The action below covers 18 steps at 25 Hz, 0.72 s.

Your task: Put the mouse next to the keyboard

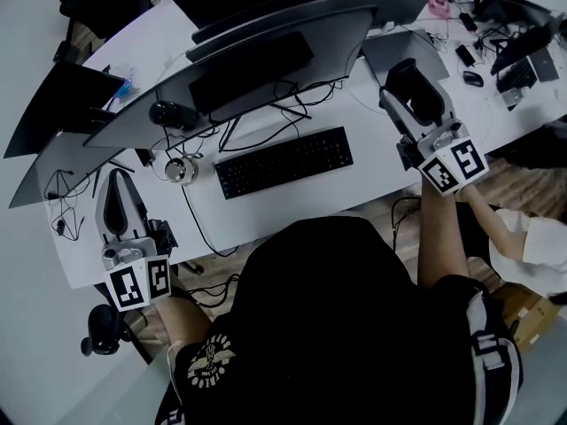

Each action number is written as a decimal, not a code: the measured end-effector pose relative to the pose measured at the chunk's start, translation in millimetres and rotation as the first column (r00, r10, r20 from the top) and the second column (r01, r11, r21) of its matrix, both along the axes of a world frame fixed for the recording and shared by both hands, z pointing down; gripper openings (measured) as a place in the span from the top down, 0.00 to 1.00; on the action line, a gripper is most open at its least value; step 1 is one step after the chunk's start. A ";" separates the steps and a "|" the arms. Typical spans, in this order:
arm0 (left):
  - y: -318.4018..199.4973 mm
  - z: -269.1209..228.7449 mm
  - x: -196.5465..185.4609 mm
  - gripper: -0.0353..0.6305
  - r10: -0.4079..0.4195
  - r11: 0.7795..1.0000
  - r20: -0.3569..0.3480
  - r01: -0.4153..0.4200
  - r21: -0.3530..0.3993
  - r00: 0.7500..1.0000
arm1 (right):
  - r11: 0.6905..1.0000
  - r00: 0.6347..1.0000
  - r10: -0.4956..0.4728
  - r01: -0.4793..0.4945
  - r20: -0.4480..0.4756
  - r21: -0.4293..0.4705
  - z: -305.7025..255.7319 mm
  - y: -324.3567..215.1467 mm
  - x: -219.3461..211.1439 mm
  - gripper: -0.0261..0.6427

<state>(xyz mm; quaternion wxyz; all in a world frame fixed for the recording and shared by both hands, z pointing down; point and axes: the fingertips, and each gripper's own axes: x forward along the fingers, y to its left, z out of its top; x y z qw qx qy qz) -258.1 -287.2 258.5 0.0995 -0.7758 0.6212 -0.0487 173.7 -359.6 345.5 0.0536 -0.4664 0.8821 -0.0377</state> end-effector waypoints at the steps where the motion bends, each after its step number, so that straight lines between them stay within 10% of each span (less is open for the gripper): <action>1: -1.1 -0.8 -0.9 0.94 0.004 1.000 0.000 -0.004 0.001 1.000 | 1.000 1.000 0.009 -0.009 -0.004 -0.010 4.4 -0.4 0.3 0.53; 18: -2.6 5.1 -19.3 0.94 -0.012 1.000 -0.031 0.013 0.010 0.999 | 0.990 0.997 0.034 -0.042 -0.066 -0.136 81.1 -14.3 2.4 0.53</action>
